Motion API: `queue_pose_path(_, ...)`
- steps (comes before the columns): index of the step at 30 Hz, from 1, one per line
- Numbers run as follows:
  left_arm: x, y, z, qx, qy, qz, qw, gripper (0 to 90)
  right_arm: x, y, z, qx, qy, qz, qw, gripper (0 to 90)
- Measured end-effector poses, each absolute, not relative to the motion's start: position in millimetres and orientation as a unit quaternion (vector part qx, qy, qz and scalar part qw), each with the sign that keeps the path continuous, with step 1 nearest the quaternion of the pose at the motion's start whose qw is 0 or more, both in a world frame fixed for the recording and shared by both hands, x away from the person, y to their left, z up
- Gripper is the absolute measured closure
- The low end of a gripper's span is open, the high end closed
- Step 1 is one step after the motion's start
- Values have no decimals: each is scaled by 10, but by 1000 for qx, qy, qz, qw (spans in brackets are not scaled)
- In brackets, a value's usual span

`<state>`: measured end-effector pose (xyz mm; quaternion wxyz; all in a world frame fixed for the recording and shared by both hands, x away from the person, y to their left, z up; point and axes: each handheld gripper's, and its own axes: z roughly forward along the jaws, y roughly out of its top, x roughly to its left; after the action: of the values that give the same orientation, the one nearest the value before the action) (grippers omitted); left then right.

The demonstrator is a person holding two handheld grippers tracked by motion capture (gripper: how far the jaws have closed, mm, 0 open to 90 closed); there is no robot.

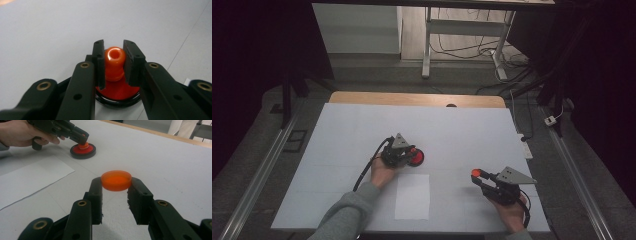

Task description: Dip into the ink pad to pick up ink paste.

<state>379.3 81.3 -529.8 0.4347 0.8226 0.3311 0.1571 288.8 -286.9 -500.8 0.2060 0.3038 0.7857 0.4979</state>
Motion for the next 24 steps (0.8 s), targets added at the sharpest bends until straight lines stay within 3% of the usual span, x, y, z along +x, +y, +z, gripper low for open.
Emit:
queue_pose_path(6,3696,938,-4925,790,322,159,497,734,2888,-2877,-4999,305,784,499,207,648)
queue_pose_path(24,3636,1054,-4784,787,311,136,515,732,2893,-2888,-5002,305,785,497,209,647)
